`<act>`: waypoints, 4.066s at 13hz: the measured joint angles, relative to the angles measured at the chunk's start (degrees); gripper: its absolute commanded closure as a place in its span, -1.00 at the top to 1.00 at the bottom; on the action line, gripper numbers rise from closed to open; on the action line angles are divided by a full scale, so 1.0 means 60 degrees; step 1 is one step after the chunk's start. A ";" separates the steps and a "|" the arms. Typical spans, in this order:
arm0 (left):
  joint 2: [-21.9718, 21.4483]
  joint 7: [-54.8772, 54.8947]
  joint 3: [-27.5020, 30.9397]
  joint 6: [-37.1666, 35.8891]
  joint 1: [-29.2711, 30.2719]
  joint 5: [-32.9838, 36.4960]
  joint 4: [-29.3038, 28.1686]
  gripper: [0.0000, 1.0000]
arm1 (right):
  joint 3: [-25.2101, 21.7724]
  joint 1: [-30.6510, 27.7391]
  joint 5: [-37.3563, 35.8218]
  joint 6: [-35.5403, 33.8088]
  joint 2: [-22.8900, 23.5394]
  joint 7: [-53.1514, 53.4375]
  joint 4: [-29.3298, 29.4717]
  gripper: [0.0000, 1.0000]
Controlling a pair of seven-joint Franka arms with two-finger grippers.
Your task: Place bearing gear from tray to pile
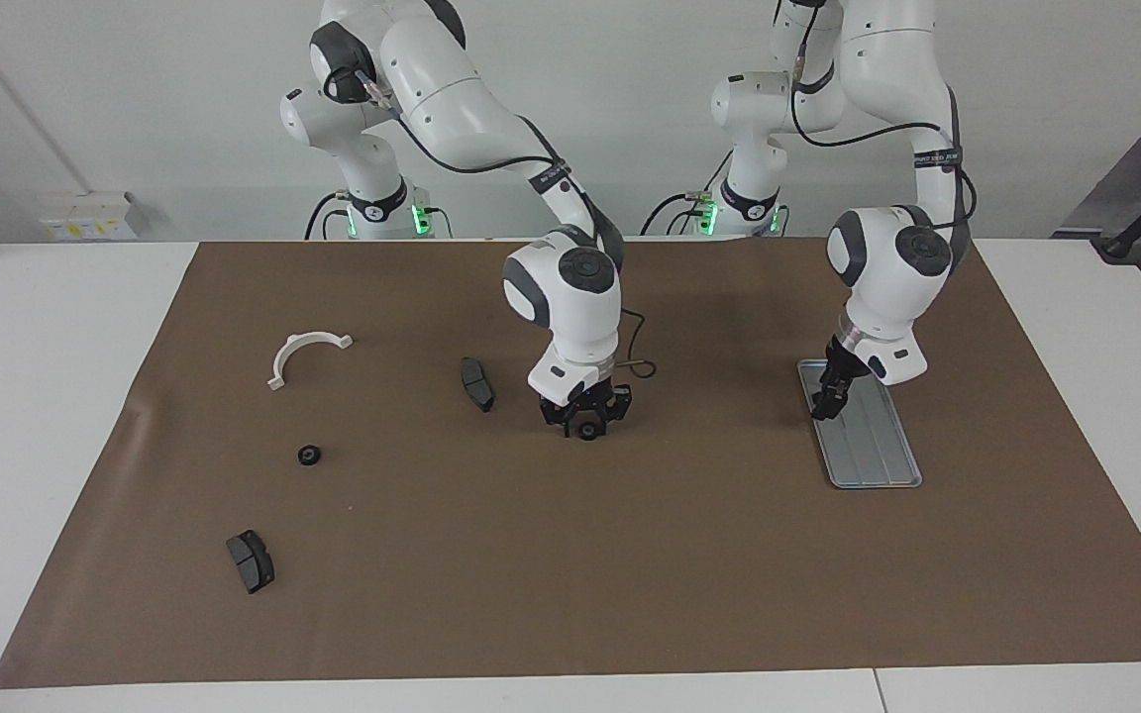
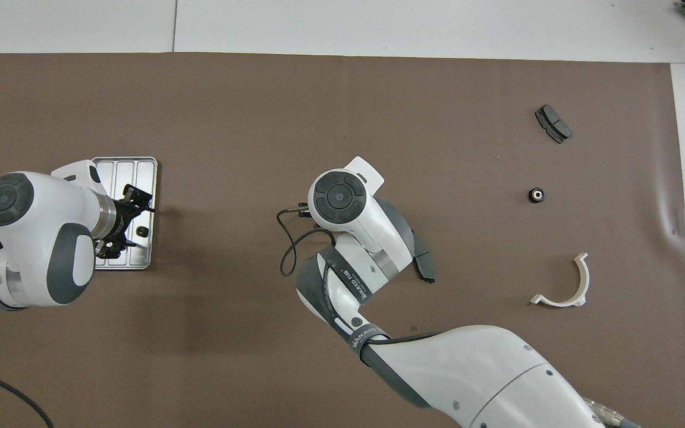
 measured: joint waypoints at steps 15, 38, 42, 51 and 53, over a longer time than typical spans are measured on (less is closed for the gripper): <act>-0.0144 -0.0446 0.0045 0.0198 0.0358 0.0000 -0.0234 0.12 | 0.0041 0.0026 0.0009 -0.0057 -0.0053 0.0000 0.0004 -1.00; -0.0181 -0.1431 -0.0124 0.0497 0.0158 0.0000 -0.0431 -0.60 | -0.0026 -0.4669 0.0200 -0.0119 -0.3078 -0.6023 -0.4273 1.00; -0.0183 -0.1431 -0.0119 0.0552 0.0158 0.0000 -0.0416 -0.71 | -0.0012 -0.4657 0.0224 0.0008 -0.3206 -0.5517 -0.4110 1.00; 0.0300 -0.1415 -0.0146 -0.0345 -0.0787 0.0147 0.2152 -0.75 | -0.0073 -0.4770 0.0224 -0.0547 -0.3761 -0.5321 -0.3034 1.00; 0.0501 -0.1443 -0.0180 -0.0390 -0.1935 0.0562 0.2561 -0.75 | -0.0129 -0.4776 0.0224 -0.1071 -0.3864 -0.5321 -0.2593 1.00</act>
